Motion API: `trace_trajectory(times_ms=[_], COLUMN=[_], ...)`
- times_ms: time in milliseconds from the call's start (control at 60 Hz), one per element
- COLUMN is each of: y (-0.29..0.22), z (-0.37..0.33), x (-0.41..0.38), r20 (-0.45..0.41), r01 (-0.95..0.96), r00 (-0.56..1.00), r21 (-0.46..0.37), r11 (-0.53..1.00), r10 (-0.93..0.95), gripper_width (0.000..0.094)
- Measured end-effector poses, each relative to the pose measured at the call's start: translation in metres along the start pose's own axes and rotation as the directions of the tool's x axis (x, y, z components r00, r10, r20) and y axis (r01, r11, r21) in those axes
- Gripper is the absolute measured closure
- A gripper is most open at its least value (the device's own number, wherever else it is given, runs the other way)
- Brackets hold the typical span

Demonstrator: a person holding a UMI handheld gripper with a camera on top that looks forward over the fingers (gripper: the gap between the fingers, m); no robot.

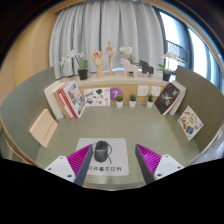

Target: Arrange mouse

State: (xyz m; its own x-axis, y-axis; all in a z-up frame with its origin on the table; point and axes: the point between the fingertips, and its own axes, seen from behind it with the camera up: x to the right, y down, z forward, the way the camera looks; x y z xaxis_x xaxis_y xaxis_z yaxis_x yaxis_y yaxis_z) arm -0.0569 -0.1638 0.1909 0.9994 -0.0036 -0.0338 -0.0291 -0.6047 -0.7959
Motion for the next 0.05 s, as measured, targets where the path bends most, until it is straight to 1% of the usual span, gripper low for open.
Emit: trace_trajectory(times_ms=[50], y=[0.0069], z=[-0.0110], x=[0.0059], r20=[-0.002], r01=[0.008], r00=[1.000], r21=[-0.002], r11=[1.000], r10=[-0.008], gripper_width=[0.0085])
